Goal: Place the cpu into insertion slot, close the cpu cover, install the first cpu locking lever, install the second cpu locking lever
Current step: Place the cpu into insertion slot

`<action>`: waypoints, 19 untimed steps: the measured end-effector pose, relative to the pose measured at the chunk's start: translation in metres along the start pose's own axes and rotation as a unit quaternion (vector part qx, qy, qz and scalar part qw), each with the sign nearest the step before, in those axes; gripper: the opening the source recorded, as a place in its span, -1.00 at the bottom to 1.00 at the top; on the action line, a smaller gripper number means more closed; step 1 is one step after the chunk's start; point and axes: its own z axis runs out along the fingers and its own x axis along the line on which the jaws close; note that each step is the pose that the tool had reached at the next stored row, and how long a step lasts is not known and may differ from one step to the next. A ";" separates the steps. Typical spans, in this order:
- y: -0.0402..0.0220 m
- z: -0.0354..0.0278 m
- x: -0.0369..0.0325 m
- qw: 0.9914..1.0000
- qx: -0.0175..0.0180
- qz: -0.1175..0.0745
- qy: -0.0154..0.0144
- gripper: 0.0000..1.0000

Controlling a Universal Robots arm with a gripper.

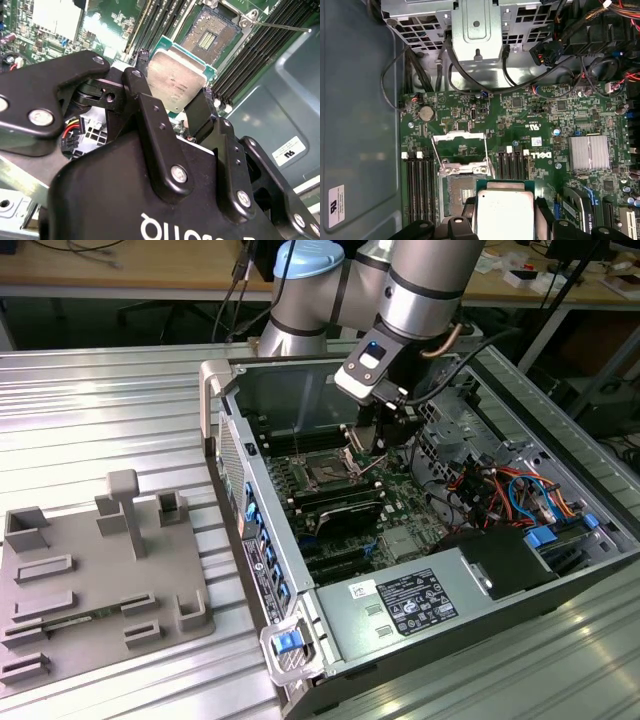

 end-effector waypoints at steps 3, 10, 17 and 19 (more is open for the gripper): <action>-0.0005 0.0048 0.0066 1.000 0.000 -0.003 0.000 0.09; -0.0010 0.0103 0.0075 0.999 0.000 -0.053 0.003 0.09; -0.0078 0.0147 0.0092 0.997 0.000 -0.076 0.004 0.09; -0.0090 0.0153 0.0099 0.997 0.001 -0.078 0.004 0.09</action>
